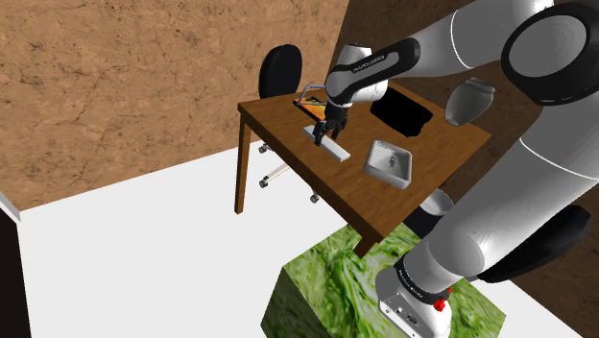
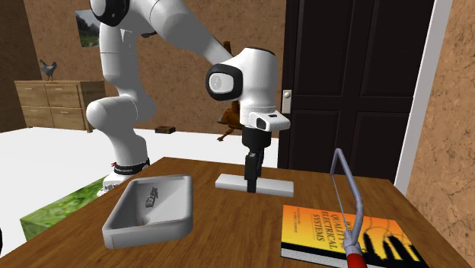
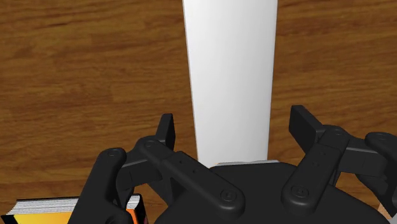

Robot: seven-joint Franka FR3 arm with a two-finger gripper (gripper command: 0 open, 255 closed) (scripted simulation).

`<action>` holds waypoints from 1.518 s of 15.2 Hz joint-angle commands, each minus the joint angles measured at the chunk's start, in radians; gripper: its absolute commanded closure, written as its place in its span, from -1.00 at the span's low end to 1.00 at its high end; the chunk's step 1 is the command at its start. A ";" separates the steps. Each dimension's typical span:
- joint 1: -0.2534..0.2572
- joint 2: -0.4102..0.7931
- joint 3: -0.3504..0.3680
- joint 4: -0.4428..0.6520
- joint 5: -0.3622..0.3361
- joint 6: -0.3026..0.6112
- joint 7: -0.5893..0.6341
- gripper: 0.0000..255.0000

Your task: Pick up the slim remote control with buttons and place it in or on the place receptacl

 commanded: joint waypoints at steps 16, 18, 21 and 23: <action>0.000 -0.017 0.000 0.008 -0.002 -0.025 0.002 1.00; 0.001 -0.033 0.000 0.019 -0.005 -0.051 0.003 1.00; 0.001 -0.056 0.000 0.036 -0.008 -0.091 0.005 1.00; 0.001 -0.070 0.000 0.048 -0.009 -0.118 0.006 1.00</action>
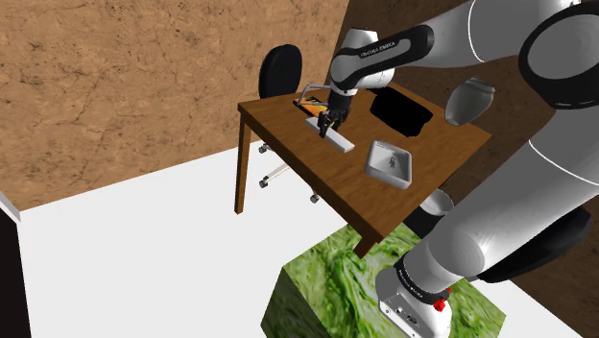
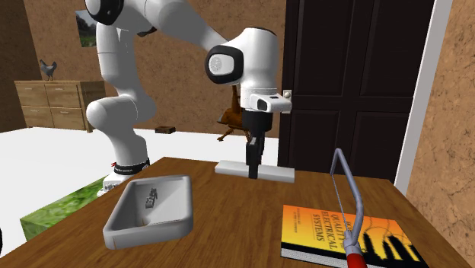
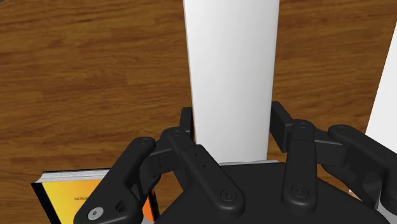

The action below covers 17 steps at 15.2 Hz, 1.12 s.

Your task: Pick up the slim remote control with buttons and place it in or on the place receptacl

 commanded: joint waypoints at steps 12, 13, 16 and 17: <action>0.000 -0.078 0.001 0.097 -0.008 -0.175 0.003 1.00; 0.000 -0.083 0.002 0.106 -0.009 -0.188 0.003 1.00; -0.009 -0.113 -0.008 0.089 -0.014 -0.201 -0.012 1.00; -0.018 -0.138 -0.018 0.062 -0.019 -0.199 -0.028 1.00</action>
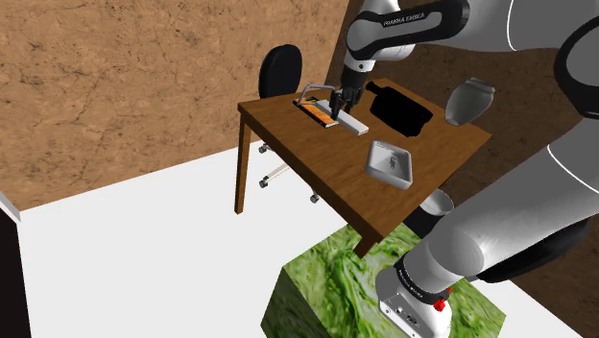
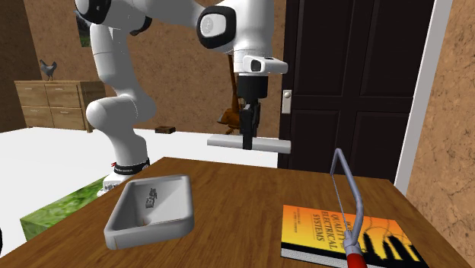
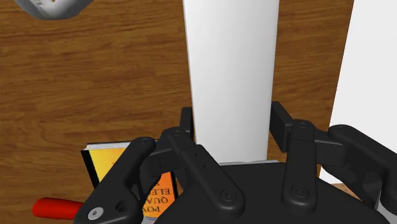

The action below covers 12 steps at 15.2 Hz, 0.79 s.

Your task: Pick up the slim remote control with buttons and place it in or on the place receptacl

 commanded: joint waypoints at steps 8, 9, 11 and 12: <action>-0.089 -0.205 -0.100 -0.193 -0.066 -0.004 -0.149 1.00; -0.101 -0.225 -0.113 -0.209 -0.076 -0.007 -0.168 1.00; -0.125 -0.264 -0.141 -0.239 -0.097 -0.013 -0.205 1.00; -0.137 -0.282 -0.155 -0.252 -0.108 -0.016 -0.224 1.00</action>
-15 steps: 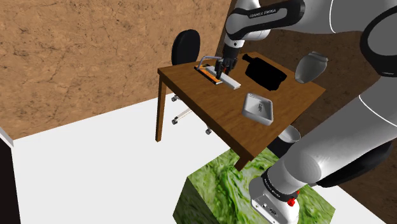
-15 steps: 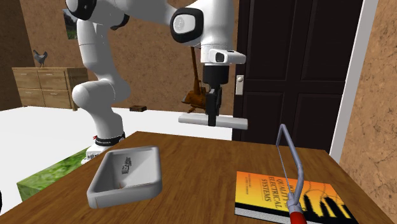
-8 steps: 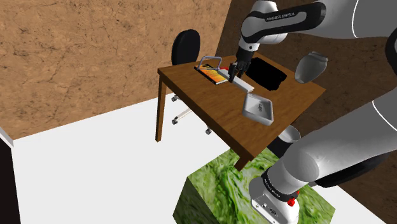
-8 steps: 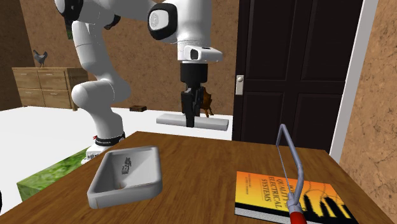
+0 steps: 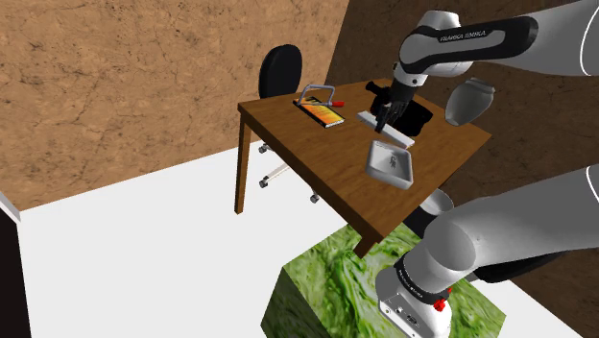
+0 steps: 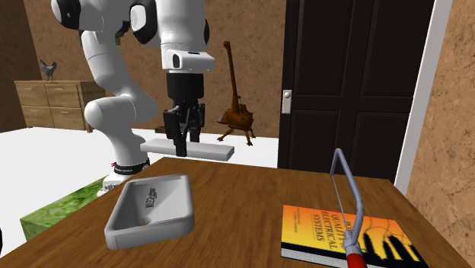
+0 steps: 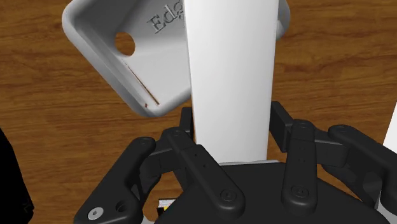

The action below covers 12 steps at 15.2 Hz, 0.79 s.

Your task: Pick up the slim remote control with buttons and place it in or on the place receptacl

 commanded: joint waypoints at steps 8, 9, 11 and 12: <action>-0.076 -0.073 -0.097 -0.100 -0.071 0.038 -0.121 1.00; -0.077 -0.068 -0.100 -0.109 -0.072 0.053 -0.121 1.00; -0.077 -0.056 -0.105 -0.128 -0.074 0.083 -0.121 1.00; -0.077 -0.050 -0.107 -0.137 -0.074 0.099 -0.122 1.00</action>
